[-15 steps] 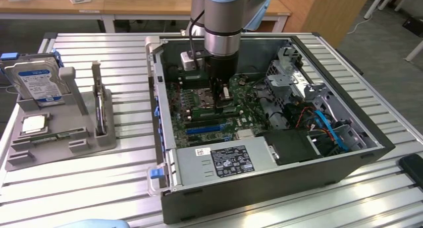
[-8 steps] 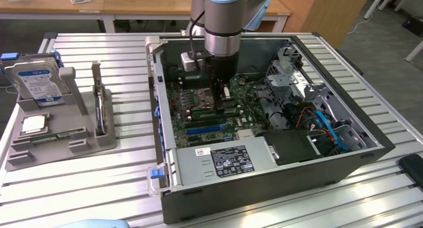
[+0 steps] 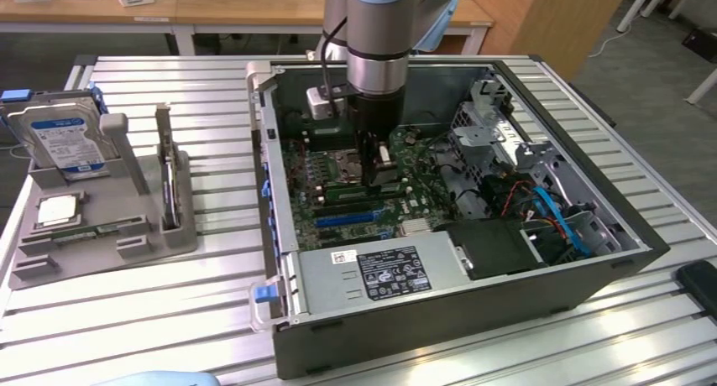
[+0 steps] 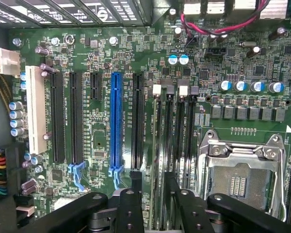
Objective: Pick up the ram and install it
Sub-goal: 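Insert the ram into the slot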
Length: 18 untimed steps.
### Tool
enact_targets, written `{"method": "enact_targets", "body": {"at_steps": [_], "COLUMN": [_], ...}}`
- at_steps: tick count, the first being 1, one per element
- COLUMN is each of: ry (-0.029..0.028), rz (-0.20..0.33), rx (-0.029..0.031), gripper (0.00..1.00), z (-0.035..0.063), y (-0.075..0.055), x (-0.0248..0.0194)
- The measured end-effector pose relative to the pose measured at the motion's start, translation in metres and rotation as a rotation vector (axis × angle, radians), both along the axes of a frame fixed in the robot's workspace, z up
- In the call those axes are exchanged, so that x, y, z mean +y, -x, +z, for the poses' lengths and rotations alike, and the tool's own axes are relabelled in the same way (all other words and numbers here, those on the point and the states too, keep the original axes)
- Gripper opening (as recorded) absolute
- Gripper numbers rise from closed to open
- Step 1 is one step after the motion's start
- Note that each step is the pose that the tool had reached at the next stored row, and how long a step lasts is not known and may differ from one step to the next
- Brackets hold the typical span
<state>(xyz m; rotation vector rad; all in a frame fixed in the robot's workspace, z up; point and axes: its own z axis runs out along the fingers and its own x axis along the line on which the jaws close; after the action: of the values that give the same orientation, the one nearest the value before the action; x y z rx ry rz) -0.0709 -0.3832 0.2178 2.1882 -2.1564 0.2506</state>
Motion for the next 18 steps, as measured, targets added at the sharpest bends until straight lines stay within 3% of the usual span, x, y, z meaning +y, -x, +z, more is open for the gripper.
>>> {"method": "enact_targets", "body": {"at_steps": [11,18], "ry": [-0.0001,-0.0001], "rz": [0.0,0.0], "rx": [-0.0001,-0.0002], "gripper": [0.32,0.32], "z": [0.032,0.0409], "y": [0.0,0.0], "x": [0.0,0.0]}}
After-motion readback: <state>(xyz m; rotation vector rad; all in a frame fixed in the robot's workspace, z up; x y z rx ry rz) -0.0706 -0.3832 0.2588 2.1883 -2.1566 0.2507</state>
